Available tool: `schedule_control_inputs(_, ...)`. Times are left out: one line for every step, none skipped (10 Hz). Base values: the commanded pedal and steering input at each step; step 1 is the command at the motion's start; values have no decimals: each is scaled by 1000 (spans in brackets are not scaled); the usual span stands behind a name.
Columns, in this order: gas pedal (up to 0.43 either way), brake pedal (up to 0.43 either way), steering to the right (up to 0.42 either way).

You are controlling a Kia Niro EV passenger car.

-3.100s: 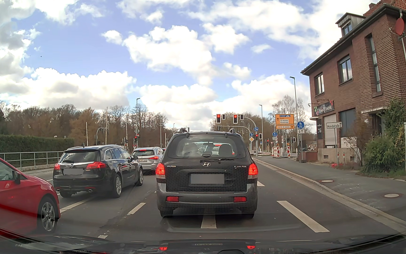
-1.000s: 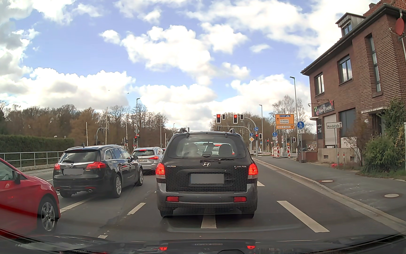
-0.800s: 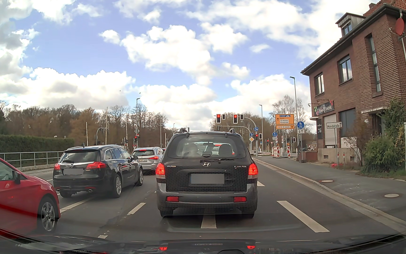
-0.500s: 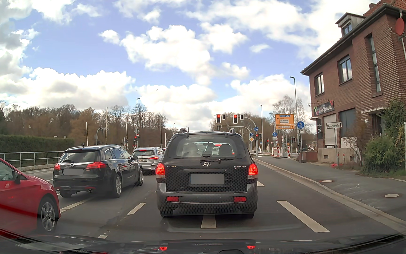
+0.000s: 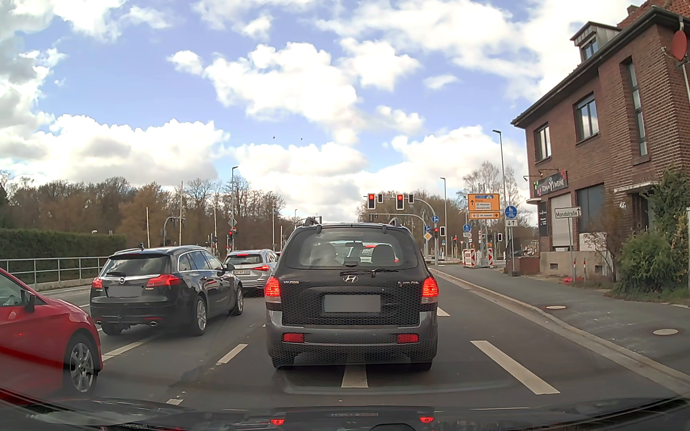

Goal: Follow the waypoints while adhering to traffic rules and regulations

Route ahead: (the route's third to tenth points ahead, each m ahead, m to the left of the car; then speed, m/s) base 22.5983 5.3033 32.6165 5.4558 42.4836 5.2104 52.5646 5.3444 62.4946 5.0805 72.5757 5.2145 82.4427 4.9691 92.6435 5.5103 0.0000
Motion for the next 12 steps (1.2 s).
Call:
schedule_control_inputs(0, 232, -2)
schedule_control_inputs(0, 232, -2)
schedule_control_inputs(0, 232, -2)
schedule_control_inputs(0, 232, -2)
schedule_control_inputs(0, 232, -2)
schedule_control_inputs(0, 232, -2)
schedule_control_inputs(0, 232, -2)
schedule_control_inputs(0, 232, -2)
schedule_control_inputs(0, 232, -2)
schedule_control_inputs(0, 232, -2)
schedule_control_inputs(0, 232, -2)
schedule_control_inputs(0, 232, -2)
